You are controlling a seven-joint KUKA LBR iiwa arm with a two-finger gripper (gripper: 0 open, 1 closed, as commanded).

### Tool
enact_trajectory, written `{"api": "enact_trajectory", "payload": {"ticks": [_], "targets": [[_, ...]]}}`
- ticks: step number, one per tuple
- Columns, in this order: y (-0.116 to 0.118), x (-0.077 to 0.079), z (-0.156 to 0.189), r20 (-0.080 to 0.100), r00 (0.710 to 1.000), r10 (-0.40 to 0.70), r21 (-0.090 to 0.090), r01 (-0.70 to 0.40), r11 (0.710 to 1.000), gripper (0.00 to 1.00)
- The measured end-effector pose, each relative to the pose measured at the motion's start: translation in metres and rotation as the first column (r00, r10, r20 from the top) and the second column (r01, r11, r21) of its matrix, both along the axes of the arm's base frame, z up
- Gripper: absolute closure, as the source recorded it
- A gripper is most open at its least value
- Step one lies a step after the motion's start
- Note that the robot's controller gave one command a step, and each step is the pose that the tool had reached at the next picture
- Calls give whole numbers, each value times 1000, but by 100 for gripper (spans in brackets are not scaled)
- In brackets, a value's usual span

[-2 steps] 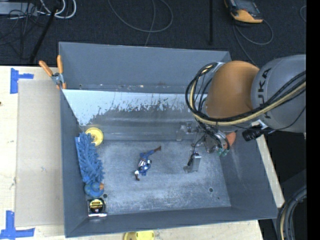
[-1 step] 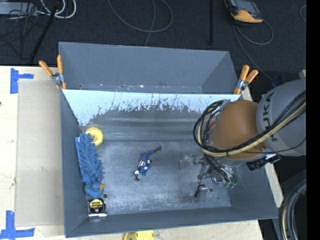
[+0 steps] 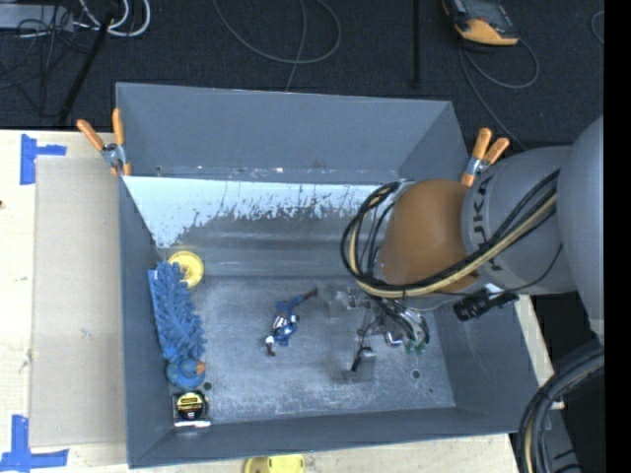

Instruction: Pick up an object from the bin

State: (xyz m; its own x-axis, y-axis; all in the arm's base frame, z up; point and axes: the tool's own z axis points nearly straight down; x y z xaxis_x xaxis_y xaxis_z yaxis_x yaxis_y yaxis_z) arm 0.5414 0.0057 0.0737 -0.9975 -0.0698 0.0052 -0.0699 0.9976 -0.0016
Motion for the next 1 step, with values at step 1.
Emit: {"api": "enact_trajectory", "payload": {"ticks": [1], "targets": [[40,24,28,8,999,33,3,-33,999,0]]}}
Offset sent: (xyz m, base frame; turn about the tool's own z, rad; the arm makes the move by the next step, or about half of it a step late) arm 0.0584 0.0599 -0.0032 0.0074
